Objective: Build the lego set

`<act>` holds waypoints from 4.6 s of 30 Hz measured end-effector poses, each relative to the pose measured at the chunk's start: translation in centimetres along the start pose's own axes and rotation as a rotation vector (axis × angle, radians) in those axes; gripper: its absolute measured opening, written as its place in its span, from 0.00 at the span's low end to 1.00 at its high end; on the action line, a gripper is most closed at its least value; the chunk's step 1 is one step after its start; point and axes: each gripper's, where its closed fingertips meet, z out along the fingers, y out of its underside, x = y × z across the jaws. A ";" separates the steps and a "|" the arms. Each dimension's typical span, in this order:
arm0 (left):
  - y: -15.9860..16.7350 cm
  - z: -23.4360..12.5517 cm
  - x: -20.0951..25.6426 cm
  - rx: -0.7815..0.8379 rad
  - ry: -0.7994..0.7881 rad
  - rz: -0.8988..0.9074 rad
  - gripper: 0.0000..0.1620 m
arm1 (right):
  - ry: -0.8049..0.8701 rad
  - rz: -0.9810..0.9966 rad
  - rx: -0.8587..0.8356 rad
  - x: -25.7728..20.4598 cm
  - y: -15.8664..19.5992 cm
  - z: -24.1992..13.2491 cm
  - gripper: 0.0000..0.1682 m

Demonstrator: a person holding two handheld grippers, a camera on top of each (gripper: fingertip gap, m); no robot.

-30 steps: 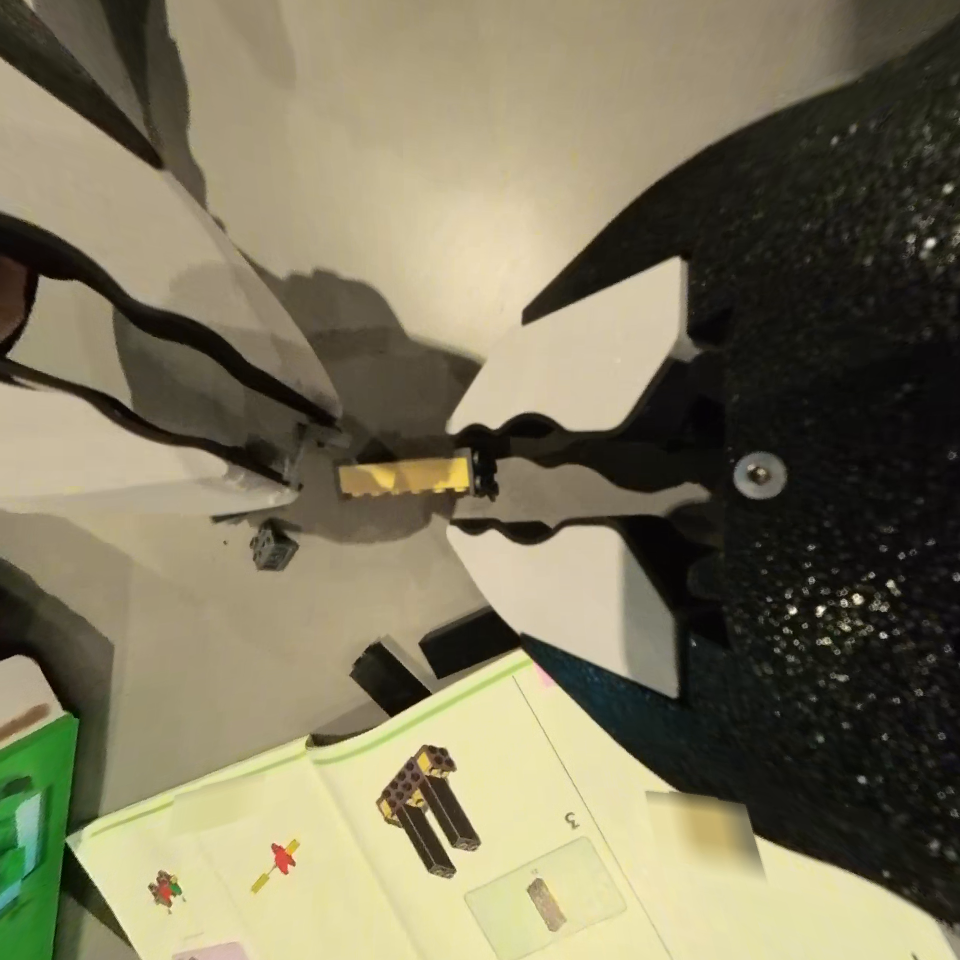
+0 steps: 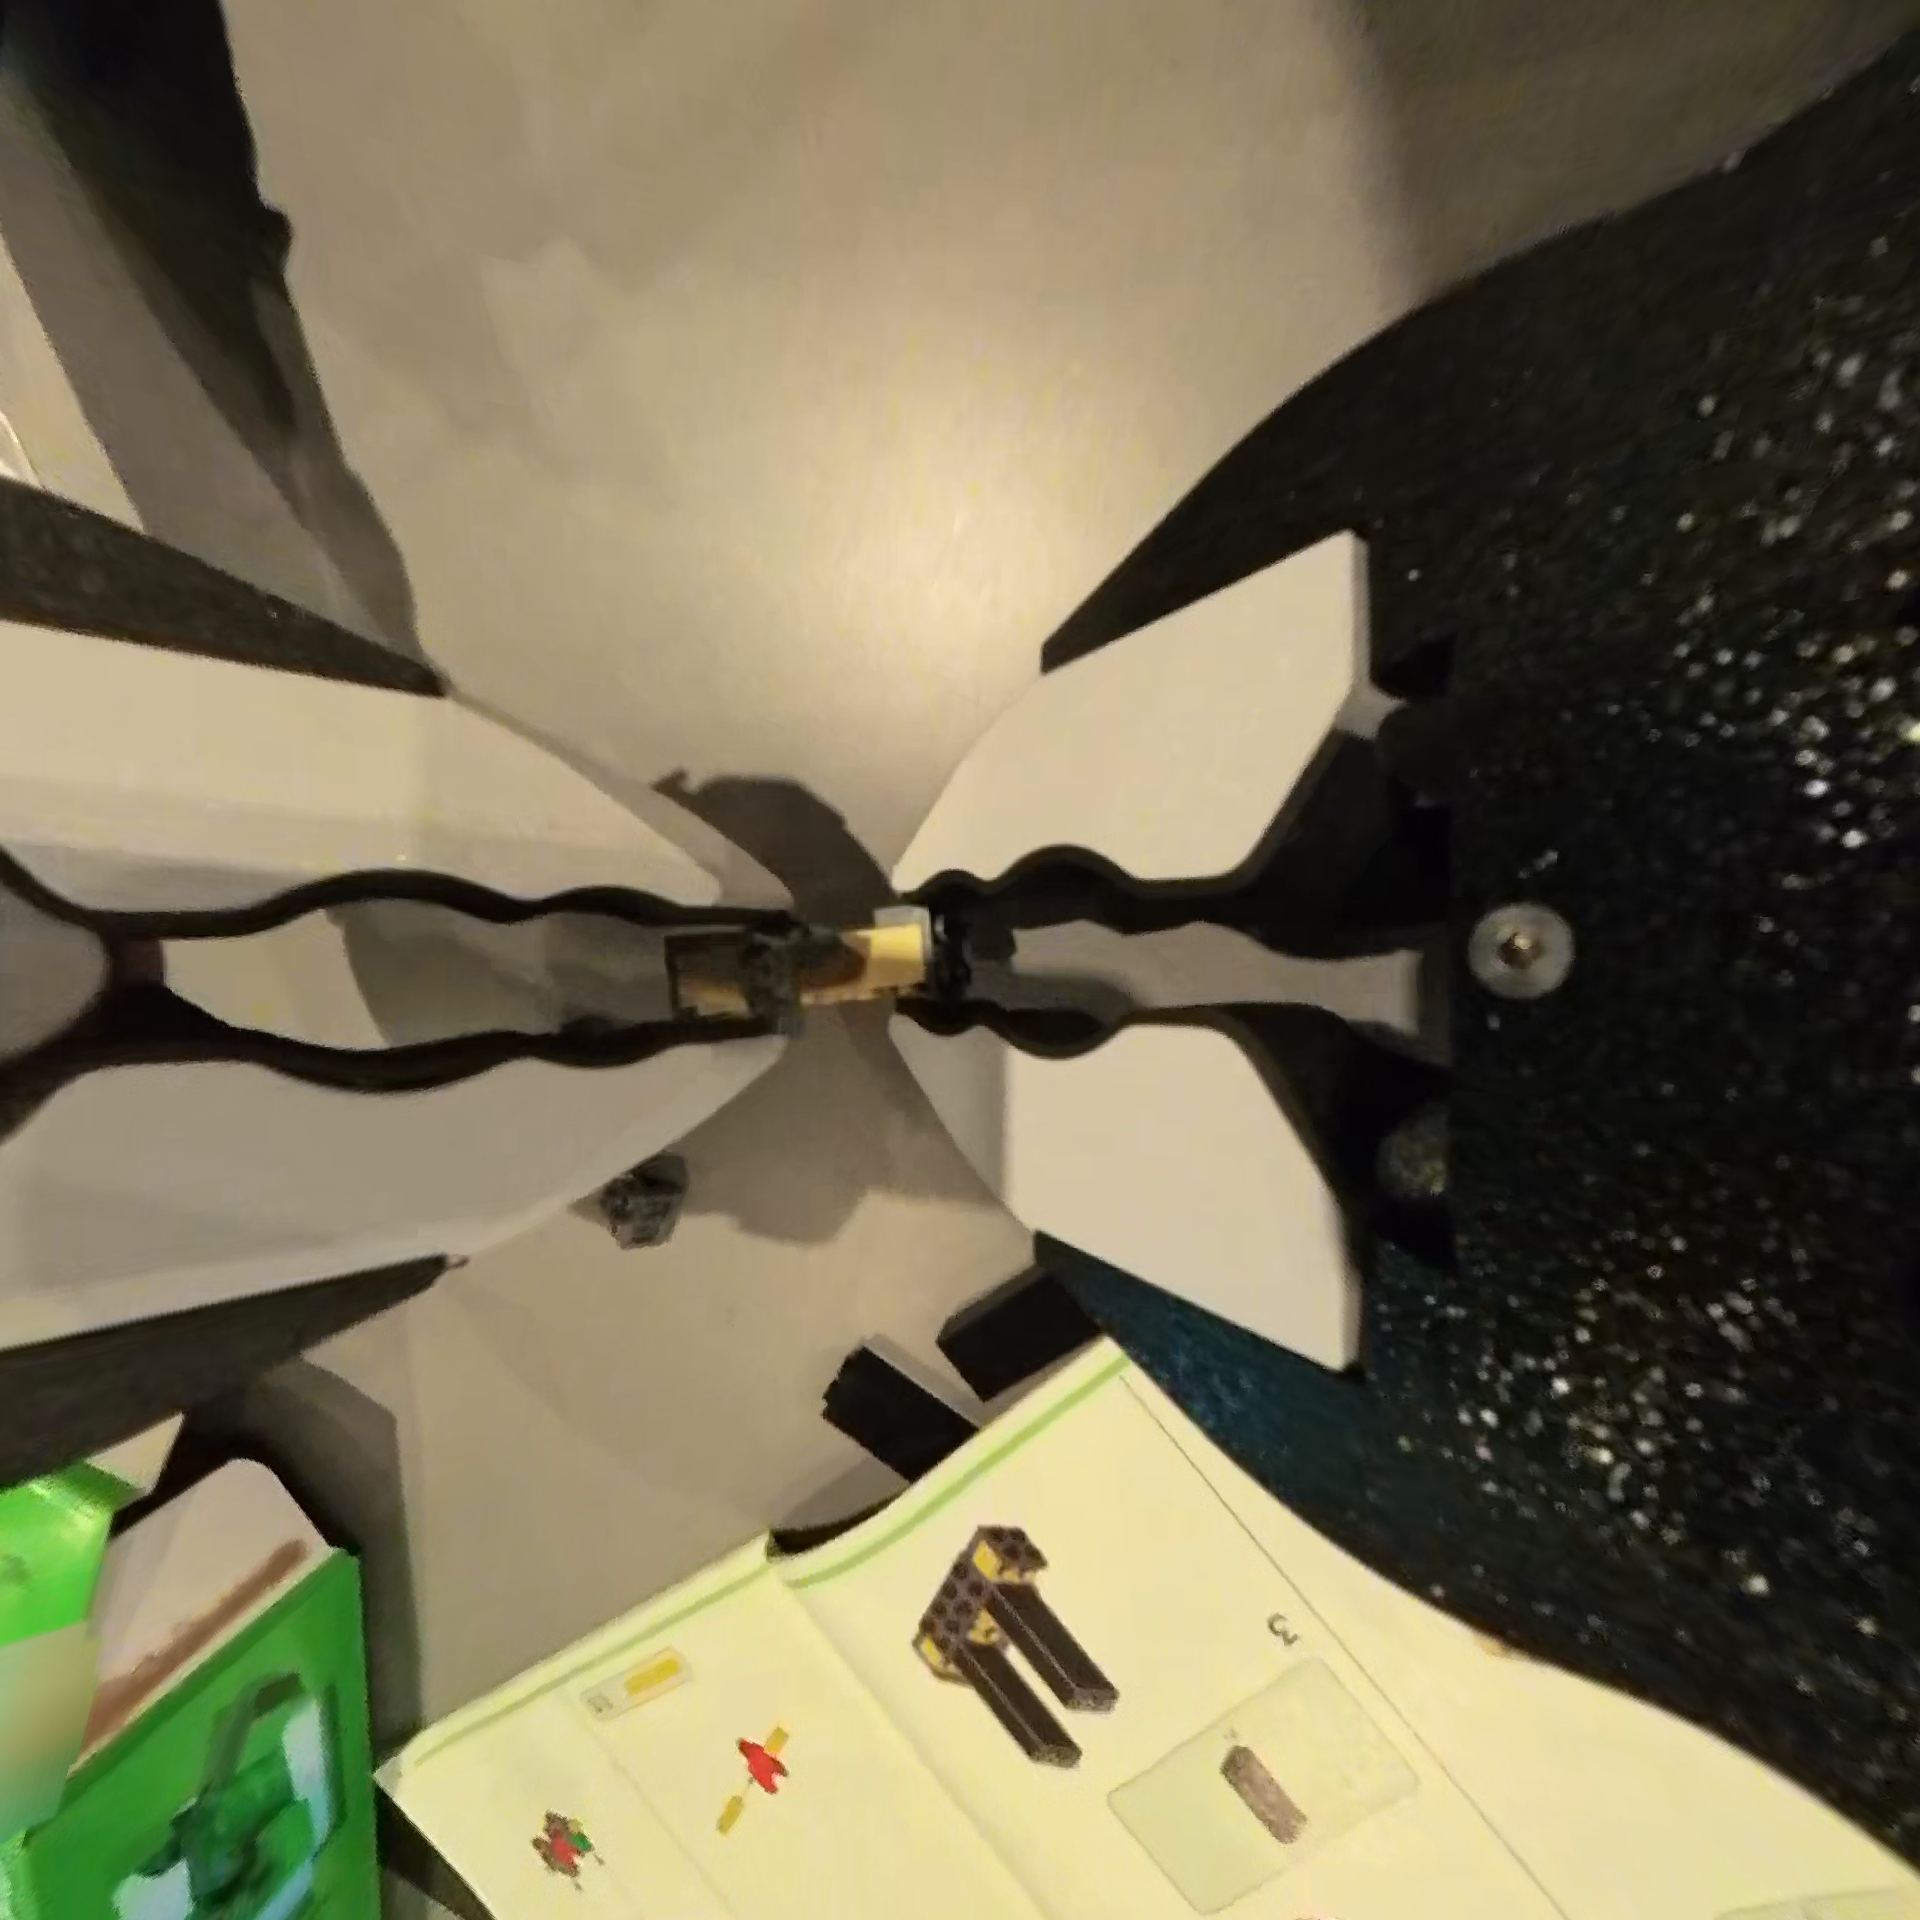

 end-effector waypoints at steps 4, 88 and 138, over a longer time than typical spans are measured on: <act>0.1 -0.4 0.4 -0.026 0.067 0.041 0.10 | -0.043 0.019 -0.038 -0.4 -0.2 -0.2 0.10; 0.6 0.5 -0.1 -0.025 0.122 0.032 0.24 | 0.084 0.250 0.172 -2.0 1.1 -1.1 0.10; -0.9 0.1 0.5 -0.002 0.104 -0.035 0.10 | -0.215 0.360 -0.407 -1.3 1.6 -1.4 0.10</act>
